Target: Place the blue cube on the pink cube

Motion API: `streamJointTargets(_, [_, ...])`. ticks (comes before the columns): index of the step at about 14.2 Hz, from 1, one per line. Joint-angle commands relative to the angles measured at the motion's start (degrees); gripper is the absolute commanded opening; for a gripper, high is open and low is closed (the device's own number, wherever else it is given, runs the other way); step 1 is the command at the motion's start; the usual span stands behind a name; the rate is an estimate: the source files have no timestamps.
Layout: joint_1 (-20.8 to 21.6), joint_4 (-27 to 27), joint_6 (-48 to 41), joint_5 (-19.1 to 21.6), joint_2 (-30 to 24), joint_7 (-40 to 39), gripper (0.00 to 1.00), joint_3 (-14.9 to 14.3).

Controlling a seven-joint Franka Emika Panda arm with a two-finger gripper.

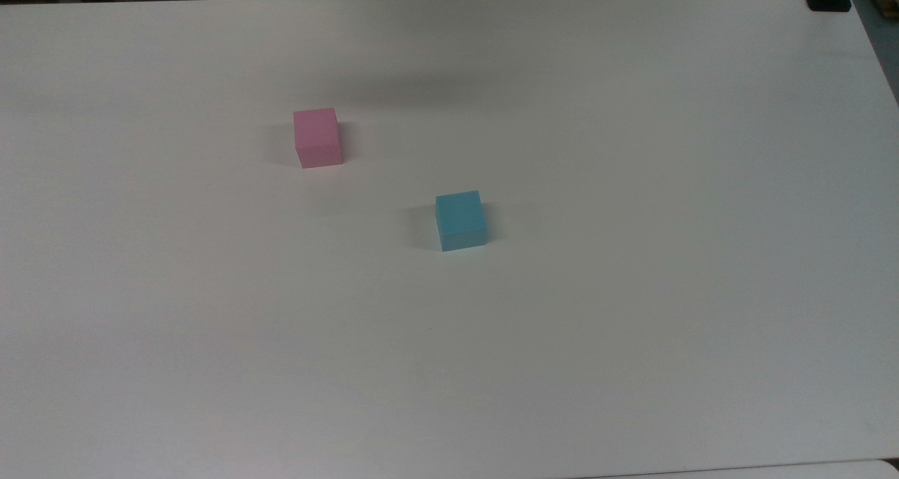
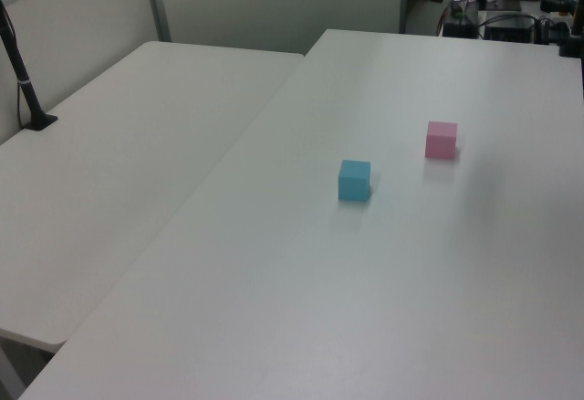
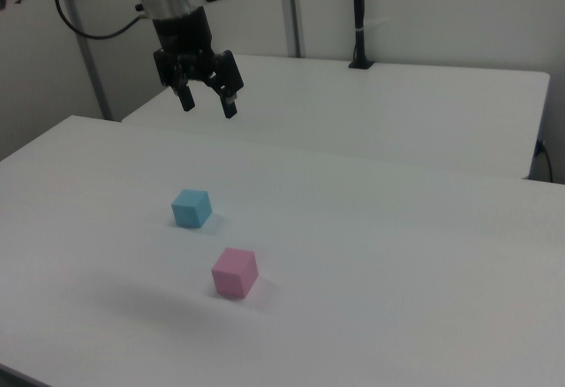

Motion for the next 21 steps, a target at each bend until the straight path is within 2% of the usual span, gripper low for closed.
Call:
streamJointTargets(1, [0.7,0.0,-1.0,-1.3,-0.4,0.7,1.00,-0.1])
streamJointTargets(13, [0.7,0.0,-1.1,-0.3,-0.3,1.3,1.00,-0.1])
streamJointTargets(21, [0.7,-0.3,-3.7,-1.3,-0.7,0.9,1.00,-0.1])
